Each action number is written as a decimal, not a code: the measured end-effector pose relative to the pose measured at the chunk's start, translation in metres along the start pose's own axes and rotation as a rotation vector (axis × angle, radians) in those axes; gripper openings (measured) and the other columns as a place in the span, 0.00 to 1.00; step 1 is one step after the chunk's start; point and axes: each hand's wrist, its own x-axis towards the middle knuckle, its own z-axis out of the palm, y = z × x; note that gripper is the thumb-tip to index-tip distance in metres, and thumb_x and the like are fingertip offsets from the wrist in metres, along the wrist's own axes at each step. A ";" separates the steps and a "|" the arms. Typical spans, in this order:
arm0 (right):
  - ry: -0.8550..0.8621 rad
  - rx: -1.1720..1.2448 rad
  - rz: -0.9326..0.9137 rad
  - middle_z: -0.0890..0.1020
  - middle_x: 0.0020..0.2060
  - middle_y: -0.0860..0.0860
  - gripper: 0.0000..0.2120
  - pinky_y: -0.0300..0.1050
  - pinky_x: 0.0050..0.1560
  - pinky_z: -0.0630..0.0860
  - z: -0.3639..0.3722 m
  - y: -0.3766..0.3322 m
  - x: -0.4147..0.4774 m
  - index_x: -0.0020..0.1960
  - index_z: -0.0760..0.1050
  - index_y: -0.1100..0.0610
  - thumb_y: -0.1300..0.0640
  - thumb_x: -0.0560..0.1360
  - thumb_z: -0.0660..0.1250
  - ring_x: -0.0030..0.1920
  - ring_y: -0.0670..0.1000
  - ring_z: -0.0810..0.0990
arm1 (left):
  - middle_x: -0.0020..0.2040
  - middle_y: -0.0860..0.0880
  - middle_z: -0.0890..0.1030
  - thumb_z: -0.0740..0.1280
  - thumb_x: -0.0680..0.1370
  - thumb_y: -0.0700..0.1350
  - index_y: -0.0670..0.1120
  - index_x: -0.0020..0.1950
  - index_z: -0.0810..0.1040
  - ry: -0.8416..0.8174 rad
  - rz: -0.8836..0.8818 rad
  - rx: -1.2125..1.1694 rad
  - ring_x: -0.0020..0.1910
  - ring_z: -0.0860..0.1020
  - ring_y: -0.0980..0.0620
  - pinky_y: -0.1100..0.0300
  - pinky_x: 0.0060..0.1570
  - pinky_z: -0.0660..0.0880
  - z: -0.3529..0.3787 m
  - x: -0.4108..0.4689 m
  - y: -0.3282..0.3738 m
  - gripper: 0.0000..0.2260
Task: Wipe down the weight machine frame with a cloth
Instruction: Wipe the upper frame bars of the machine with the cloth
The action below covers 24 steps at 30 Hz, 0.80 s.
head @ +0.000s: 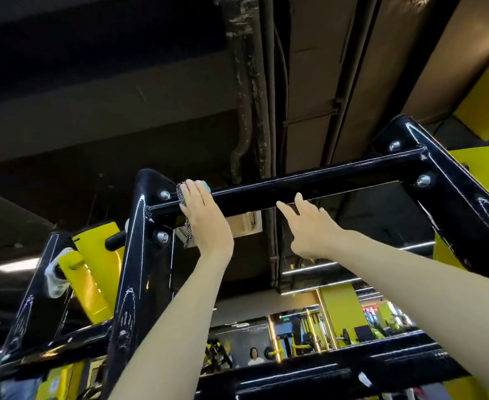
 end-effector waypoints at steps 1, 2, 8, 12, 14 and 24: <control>-0.004 -0.012 0.002 0.43 0.77 0.62 0.41 0.59 0.74 0.52 0.001 0.004 0.000 0.79 0.40 0.52 0.60 0.76 0.63 0.76 0.63 0.52 | 0.77 0.37 0.56 0.58 0.76 0.26 0.35 0.76 0.54 0.037 -0.030 0.007 0.77 0.51 0.40 0.46 0.73 0.53 0.005 0.000 0.006 0.30; -0.008 -0.023 0.002 0.44 0.77 0.62 0.41 0.59 0.74 0.52 0.001 0.008 0.000 0.79 0.40 0.52 0.60 0.76 0.63 0.76 0.63 0.53 | 0.76 0.36 0.57 0.59 0.76 0.26 0.34 0.76 0.55 0.066 -0.055 0.019 0.76 0.53 0.39 0.44 0.72 0.55 0.009 -0.001 0.013 0.29; -0.062 -0.067 0.021 0.45 0.77 0.61 0.40 0.60 0.75 0.51 0.000 0.043 -0.016 0.79 0.40 0.52 0.59 0.77 0.63 0.76 0.62 0.51 | 0.76 0.37 0.57 0.67 0.73 0.31 0.36 0.76 0.55 0.003 0.102 -0.015 0.76 0.54 0.40 0.47 0.71 0.53 0.025 -0.021 0.094 0.34; -0.134 -0.169 0.053 0.45 0.77 0.62 0.39 0.58 0.75 0.52 -0.011 0.069 -0.036 0.79 0.40 0.55 0.57 0.78 0.62 0.76 0.62 0.51 | 0.77 0.38 0.53 0.65 0.77 0.35 0.38 0.77 0.50 -0.063 0.230 -0.044 0.77 0.50 0.41 0.47 0.72 0.50 0.031 -0.030 0.154 0.34; -0.161 -0.220 0.080 0.45 0.77 0.62 0.38 0.58 0.75 0.53 -0.019 0.084 -0.048 0.79 0.39 0.57 0.57 0.79 0.61 0.77 0.61 0.50 | 0.78 0.38 0.49 0.63 0.78 0.35 0.38 0.78 0.47 -0.165 0.300 -0.082 0.77 0.46 0.42 0.48 0.73 0.46 0.030 -0.033 0.178 0.34; -0.244 -0.295 0.152 0.67 0.67 0.59 0.26 0.56 0.67 0.64 -0.064 0.136 -0.098 0.73 0.58 0.61 0.58 0.77 0.61 0.67 0.60 0.66 | 0.76 0.43 0.59 0.60 0.78 0.32 0.43 0.76 0.60 -0.976 0.639 -0.316 0.75 0.58 0.42 0.52 0.71 0.59 -0.001 -0.032 0.276 0.27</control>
